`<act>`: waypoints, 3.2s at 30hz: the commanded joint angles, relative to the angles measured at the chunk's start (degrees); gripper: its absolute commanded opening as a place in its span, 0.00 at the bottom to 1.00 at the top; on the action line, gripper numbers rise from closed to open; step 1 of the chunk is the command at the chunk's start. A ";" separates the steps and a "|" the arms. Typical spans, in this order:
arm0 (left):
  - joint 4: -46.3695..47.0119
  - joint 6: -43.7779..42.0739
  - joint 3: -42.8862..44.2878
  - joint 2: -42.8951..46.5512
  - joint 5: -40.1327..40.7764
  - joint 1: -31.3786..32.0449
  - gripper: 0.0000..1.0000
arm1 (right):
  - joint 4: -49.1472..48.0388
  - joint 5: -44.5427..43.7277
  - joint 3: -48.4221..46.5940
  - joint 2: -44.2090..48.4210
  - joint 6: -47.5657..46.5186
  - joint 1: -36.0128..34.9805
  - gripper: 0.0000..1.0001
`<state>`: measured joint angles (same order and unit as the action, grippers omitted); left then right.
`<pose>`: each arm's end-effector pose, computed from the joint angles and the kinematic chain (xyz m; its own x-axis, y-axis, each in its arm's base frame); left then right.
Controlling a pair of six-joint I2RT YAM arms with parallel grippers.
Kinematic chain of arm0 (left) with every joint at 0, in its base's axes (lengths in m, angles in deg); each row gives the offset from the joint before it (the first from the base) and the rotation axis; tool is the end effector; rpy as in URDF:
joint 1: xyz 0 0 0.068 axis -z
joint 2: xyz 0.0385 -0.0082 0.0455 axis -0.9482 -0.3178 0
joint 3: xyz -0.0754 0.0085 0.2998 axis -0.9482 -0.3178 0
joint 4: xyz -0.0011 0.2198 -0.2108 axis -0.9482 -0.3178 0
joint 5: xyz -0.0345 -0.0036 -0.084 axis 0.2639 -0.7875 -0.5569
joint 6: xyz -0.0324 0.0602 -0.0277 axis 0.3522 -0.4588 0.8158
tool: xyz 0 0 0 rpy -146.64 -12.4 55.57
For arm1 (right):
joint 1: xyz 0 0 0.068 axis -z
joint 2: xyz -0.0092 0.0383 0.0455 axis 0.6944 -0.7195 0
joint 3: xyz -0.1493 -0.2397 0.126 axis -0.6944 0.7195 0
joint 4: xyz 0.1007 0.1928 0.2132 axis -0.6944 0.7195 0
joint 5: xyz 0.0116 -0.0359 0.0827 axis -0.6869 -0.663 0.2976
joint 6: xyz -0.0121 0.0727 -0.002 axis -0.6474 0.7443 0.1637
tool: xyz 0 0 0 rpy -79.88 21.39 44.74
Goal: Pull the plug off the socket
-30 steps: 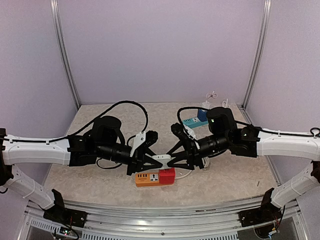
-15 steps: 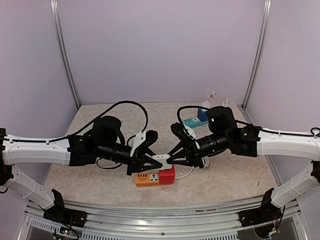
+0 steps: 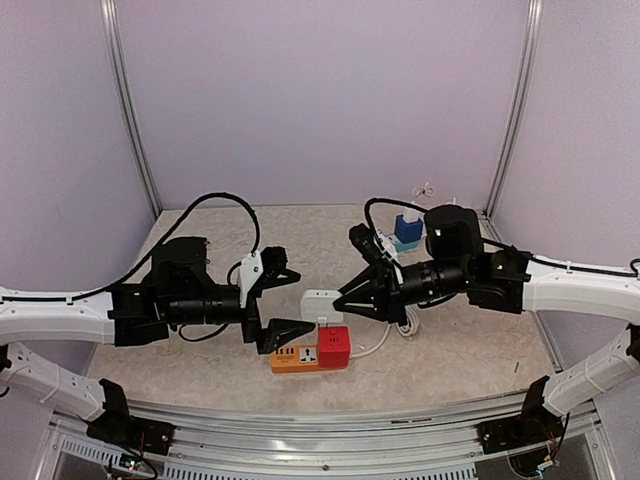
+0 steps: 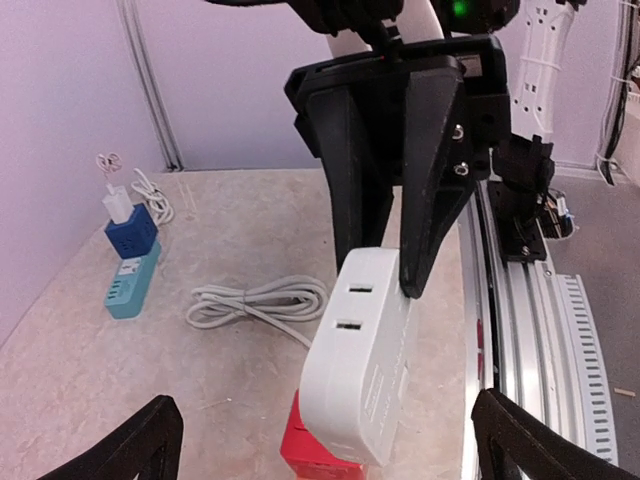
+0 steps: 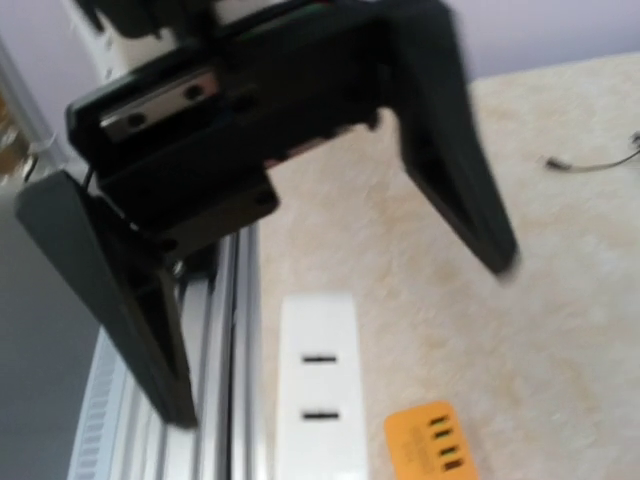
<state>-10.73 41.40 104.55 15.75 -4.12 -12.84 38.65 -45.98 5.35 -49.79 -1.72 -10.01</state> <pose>0.1554 -0.2853 0.2865 0.0586 0.2624 -0.9632 0.9619 0.2431 0.1247 0.1770 0.3026 0.3115 -0.2528 -0.2884 -0.9235 -0.9675 0.0751 0.2413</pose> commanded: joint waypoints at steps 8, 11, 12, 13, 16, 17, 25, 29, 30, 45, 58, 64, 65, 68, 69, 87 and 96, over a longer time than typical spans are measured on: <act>8.45 0.44 -6.89 9.92 14.74 1.38 0.99 | -10.69 -13.47 1.54 8.61 14.14 0.49 0.00; 9.55 4.22 -6.48 9.30 19.12 1.39 0.99 | -16.10 -14.00 4.15 10.44 18.01 0.54 0.00; 9.24 5.44 -5.94 8.87 19.97 1.40 0.99 | -17.48 -14.56 4.67 10.98 18.78 0.54 0.00; 9.04 7.01 -5.36 8.26 20.73 1.40 0.99 | -18.49 -15.35 5.13 11.30 19.26 0.48 0.00; 9.67 14.27 -3.90 6.26 24.54 1.39 0.99 | -20.09 -18.16 5.95 11.81 19.39 0.55 0.00; 9.15 17.95 -2.65 5.29 26.28 1.40 0.99 | -20.36 -19.39 6.05 11.87 19.18 0.56 0.00; 1.96 44.48 6.79 -4.59 31.33 1.50 0.99 | -23.79 -25.87 6.92 11.36 16.84 0.43 0.00; 4.63 55.46 7.19 -6.99 30.14 1.56 0.99 | -24.76 -27.78 7.07 11.00 14.94 0.37 0.00; 5.57 57.63 6.96 -7.36 29.84 1.59 0.99 | -25.16 -28.21 7.19 11.10 14.55 0.38 0.00; -0.34 71.86 11.96 -13.09 38.74 4.43 0.99 | -27.09 -32.70 7.70 8.95 11.09 -0.82 0.00; 1.83 70.22 12.52 -14.25 38.46 4.95 0.99 | -28.29 -32.69 8.29 6.05 11.02 -2.00 0.00; 3.51 68.57 12.80 -14.52 38.32 5.62 0.99 | -29.59 -31.72 8.60 5.12 11.96 -1.99 0.00; 3.78 68.53 12.71 -14.48 38.26 5.62 0.99 | -29.89 -31.35 8.69 4.87 12.30 -2.03 0.00; 4.22 68.23 12.78 -14.64 38.23 5.62 0.99 | -31.11 -30.24 9.10 4.54 13.33 -2.02 0.00; 4.45 68.06 12.64 -14.72 38.38 5.62 0.99 | -31.44 -30.01 9.27 4.54 13.77 -2.04 0.00; 28.11 54.25 3.36 -12.89 30.67 6.41 0.99 | -43.82 -24.94 14.17 4.03 26.60 -2.07 0.00; 45.40 43.23 -3.70 -11.19 21.07 6.95 0.99 | -46.36 -23.71 15.92 3.35 30.76 -2.03 0.00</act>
<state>24.18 90.93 103.09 2.84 21.91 -6.33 -4.91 -71.51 19.92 -45.73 25.89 -11.39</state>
